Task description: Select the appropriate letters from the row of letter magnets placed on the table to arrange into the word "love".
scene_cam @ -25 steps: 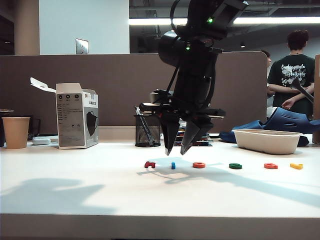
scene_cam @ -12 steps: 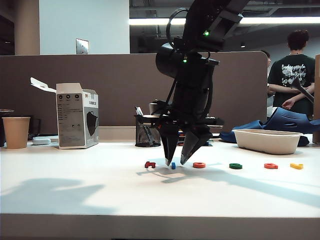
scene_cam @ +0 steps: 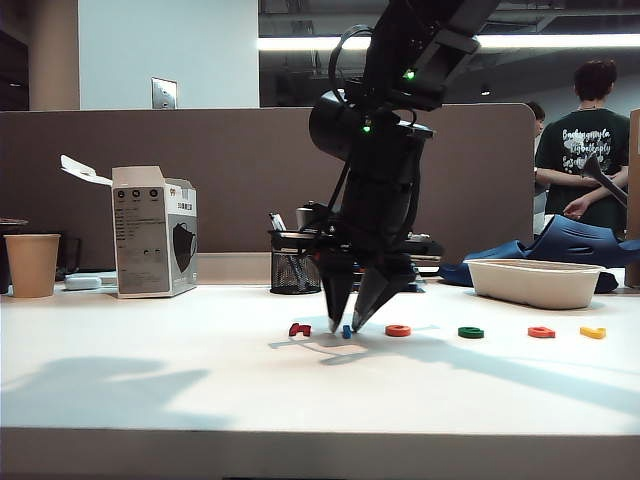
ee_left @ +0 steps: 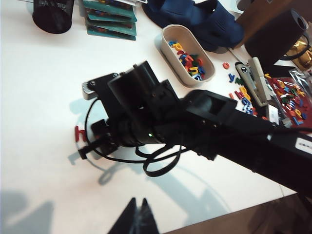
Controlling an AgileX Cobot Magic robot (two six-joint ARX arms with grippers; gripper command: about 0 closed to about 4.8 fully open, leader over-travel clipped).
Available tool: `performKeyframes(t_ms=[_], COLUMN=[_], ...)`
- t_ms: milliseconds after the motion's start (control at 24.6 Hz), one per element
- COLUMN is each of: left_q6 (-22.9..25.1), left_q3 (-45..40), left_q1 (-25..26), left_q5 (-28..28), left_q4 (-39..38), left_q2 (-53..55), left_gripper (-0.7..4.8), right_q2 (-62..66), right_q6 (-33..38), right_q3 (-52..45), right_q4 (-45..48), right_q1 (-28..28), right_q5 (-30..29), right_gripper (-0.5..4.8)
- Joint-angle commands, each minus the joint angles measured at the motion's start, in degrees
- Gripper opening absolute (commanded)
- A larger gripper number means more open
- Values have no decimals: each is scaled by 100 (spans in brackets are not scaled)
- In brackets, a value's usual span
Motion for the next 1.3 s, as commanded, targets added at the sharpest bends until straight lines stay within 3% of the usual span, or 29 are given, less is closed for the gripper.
performKeyframes(t_ms=[41,122,244,772,1056,1300], left_q6=[7,7,7,7,9,7], left_q3=[15,15,15,15,15,13], left_q1=[-13,-13,-13,-13,-13,-13], left_q5=[-20,-20,-20,-22,-20,-15], left_q4=[42,42,42,44,-4,-118], left_q2=[-15,-15,-15,-15,-15,-15], left_gripper=[-5,-5,-5,-5,-5,-5], right_q2=[98,101,107,50,-168,-282], right_q6=[28,28,26,584,1628,2225], right_q3=[-37,-37,-39,-48,-225,-568], right_q4=[-352,-481,-619,-1926,-2031,-1873], right_q1=[22,22,26,146,588,658], right_q5=[-61,-28,-20,-376,-160,-330], right_gripper=[82,74,-11,-9,-9,-8])
